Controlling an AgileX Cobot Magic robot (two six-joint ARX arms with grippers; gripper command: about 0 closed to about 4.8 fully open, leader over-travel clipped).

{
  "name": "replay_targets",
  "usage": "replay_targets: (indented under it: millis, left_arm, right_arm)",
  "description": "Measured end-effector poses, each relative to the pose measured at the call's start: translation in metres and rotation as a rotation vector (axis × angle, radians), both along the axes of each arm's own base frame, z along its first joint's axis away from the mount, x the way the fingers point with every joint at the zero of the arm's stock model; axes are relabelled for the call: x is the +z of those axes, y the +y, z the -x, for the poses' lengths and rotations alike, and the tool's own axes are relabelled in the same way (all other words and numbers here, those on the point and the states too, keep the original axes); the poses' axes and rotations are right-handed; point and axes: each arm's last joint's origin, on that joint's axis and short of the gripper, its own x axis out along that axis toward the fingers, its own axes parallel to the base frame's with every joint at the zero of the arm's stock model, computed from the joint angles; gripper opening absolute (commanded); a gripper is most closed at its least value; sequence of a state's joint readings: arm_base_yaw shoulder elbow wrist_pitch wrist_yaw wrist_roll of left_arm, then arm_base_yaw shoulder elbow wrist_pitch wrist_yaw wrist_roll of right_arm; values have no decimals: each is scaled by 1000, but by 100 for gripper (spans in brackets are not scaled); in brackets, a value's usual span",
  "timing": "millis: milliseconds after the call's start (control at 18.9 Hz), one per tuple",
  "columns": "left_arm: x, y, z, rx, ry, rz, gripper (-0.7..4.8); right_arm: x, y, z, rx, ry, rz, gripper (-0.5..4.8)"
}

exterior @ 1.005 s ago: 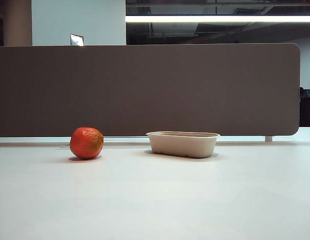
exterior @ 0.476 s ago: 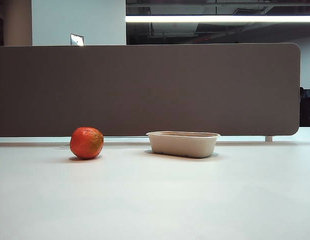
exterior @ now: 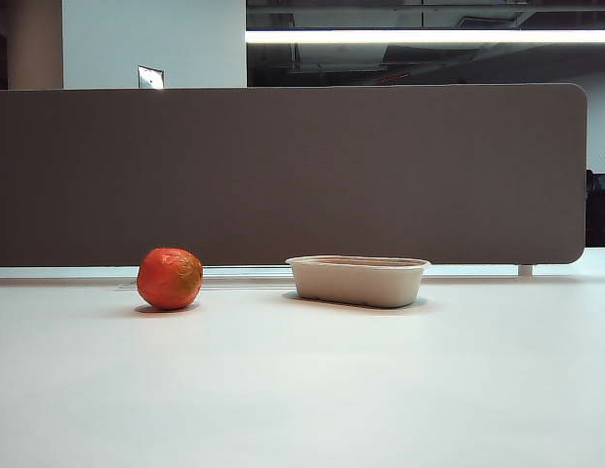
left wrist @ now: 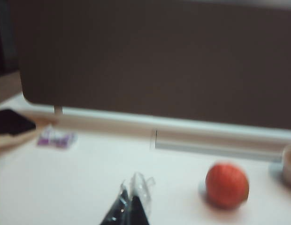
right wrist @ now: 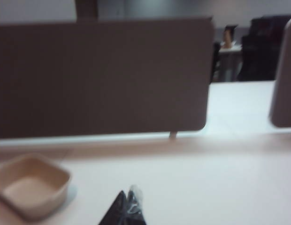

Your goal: Pick up the orange and place it into the paper lunchbox.

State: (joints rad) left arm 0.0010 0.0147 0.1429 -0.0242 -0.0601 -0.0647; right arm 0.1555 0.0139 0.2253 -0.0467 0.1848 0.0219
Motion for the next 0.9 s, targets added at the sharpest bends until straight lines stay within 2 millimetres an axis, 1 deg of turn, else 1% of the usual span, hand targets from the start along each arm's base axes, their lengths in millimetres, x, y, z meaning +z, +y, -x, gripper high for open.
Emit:
replay_targets:
  millis: [106,159,212,264,317,370,423,476,635,687,740,793,899]
  left_arm:
    - [12,0,1,9,-20,9,-5]
    - [23,1,-1,21,-4,14,-5]
    - [33,1,-5,25,11,15,-5]
    - [39,1,-8,26,24,15,-5]
    - [54,1,-22,24,40,17,-5]
    - [76,0,-57,-9,55,15,-5]
    - [81,0,-67,-17,71,14,-5]
    - [92,-3,-90,-41,104,13,-5]
    - [102,-11,-121,-81,137,11,-5]
    - [102,-15,-129,-98,148,10,-5]
    - [101,-25,-147,-136,186,6,-5]
    - [102,-32,-159,-161,195,3,-5]
    - [106,-43,-175,-196,207,-1,-5]
  right_arm:
    - [22,-2,5,-26,-37,-11,-5]
    - [39,-2,6,-36,-40,-13,-6]
    - [54,-1,2,-39,-11,-9,-5]
    - [62,-1,-1,-38,7,-5,-5]
    - [85,1,-11,-12,29,3,-5]
    - [122,8,-36,92,59,21,-5]
    - [129,11,-43,134,72,28,-5]
    - [142,18,-57,226,111,41,-5]
    - [154,27,-71,300,129,48,-5]
    - [155,30,-74,317,144,50,-5]
    - [155,37,-82,351,185,57,-5]
    - [155,44,-87,381,221,64,-5]
    - [151,52,-90,420,271,75,-5]
